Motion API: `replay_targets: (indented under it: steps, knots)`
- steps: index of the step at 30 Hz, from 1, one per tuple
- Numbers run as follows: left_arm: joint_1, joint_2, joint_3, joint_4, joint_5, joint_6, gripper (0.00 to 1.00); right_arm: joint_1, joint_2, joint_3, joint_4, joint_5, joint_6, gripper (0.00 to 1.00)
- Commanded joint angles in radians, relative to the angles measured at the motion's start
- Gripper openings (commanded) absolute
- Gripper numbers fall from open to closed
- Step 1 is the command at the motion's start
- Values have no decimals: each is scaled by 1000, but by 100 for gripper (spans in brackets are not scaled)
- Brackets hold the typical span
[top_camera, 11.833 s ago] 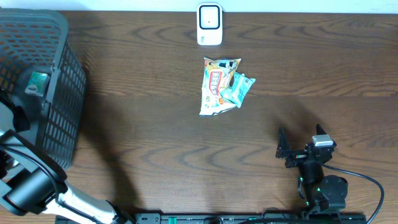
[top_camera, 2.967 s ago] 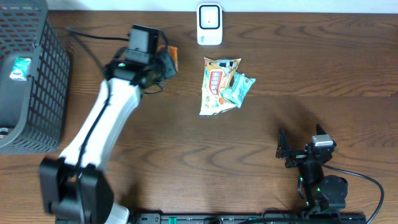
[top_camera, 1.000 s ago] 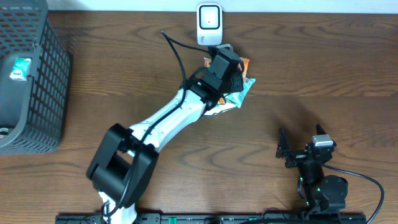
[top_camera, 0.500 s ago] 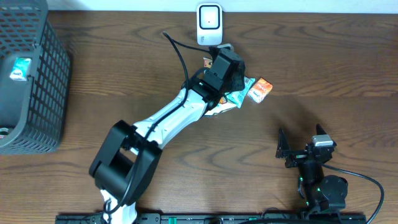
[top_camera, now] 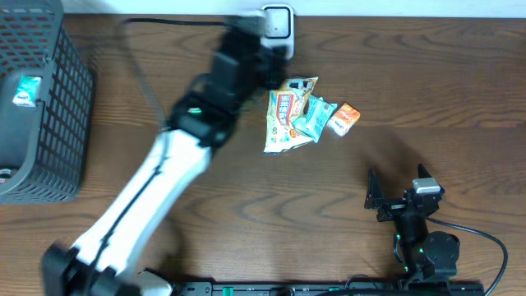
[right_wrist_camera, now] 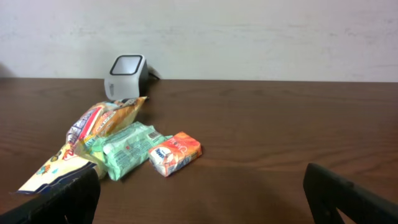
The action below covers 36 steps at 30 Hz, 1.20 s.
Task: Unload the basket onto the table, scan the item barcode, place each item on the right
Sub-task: 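Move the left gripper back over the basket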
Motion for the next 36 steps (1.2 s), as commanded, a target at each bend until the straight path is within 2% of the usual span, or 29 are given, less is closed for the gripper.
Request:
replay_targets:
  steps: [1, 4, 13, 15, 18, 20, 23, 27, 30, 36]
  knots:
    - [142, -125, 7, -51, -76, 43, 49, 8, -3, -2, -4, 8, -15, 99]
    - [260, -204, 7, -97, -78, 43, 53, 8, -3, -2, -4, 8, -15, 99]
    - [563, -404, 7, -130, -79, 44, 52, 8, -3, -2, -4, 8, -15, 99]
    - [632, -427, 7, -147, -105, 43, 42, 8, -3, -2, -4, 8, -15, 99]
    - [736, -436, 7, -217, -232, 43, 19, 8, -3, -2, -4, 8, -15, 99]
    - [809, -426, 7, -287, -331, 36, 8, 8, -3, -2, -4, 8, -15, 99]
    - [923, -391, 7, -379, -416, -34, 7, 8, -3, -2, -4, 8, -15, 99]
    - [1072, -323, 7, -468, -407, -138, 8, 8, -3, -2, -4, 8, -15, 99]
    - [1148, -271, 7, -530, -338, -150, 9, 8, -3, -2, -4, 8, -15, 99]
    - [1201, -240, 7, -613, -275, -150, 7, 8, -3, -2, -4, 8, -15, 99]
